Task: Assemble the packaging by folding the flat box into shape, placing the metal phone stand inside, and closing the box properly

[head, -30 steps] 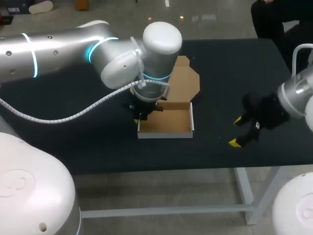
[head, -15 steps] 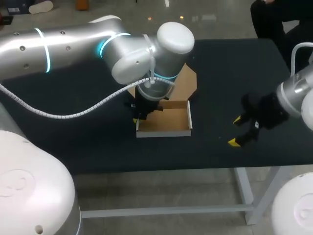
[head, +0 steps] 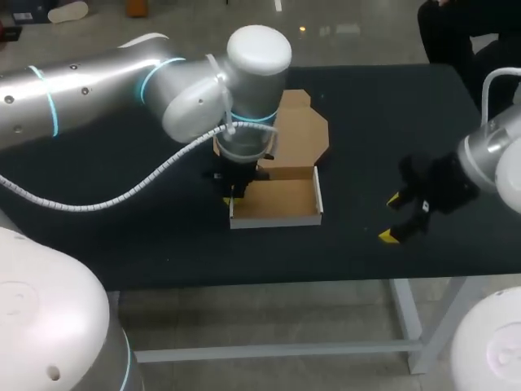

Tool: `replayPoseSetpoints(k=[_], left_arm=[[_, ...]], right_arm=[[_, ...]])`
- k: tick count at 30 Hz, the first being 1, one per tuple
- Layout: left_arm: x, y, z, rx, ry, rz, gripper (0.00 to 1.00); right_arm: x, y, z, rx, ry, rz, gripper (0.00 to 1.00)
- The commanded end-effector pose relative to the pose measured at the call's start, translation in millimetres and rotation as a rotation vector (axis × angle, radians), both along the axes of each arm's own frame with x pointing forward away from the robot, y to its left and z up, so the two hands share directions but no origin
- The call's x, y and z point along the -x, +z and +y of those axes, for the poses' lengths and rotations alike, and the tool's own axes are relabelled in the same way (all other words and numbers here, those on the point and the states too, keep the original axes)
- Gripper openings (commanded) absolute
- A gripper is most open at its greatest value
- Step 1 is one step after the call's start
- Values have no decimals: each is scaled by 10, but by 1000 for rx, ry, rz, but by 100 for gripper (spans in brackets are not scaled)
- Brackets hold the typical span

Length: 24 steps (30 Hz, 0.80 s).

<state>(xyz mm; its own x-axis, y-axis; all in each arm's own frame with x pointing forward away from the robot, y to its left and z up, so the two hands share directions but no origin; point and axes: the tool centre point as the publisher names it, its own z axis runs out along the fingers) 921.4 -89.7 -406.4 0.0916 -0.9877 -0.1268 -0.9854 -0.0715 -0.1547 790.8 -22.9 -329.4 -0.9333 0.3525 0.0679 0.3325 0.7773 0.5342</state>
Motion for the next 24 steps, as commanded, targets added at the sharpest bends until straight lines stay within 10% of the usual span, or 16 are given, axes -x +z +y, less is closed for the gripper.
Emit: replayPoseSetpoints(k=[1,7,24], left_arm=[[52,-6,45,88,-20,-14,44],[108,85,-16,169,-56,-54,96],[445,709,-91,585,-346,-208,100]], right_arm=[[-5,10,-10,-4,2,3,100],[-3,-1,-8,-3,1,6,100],[-12,35,-51,-19,-32,-1,100]])
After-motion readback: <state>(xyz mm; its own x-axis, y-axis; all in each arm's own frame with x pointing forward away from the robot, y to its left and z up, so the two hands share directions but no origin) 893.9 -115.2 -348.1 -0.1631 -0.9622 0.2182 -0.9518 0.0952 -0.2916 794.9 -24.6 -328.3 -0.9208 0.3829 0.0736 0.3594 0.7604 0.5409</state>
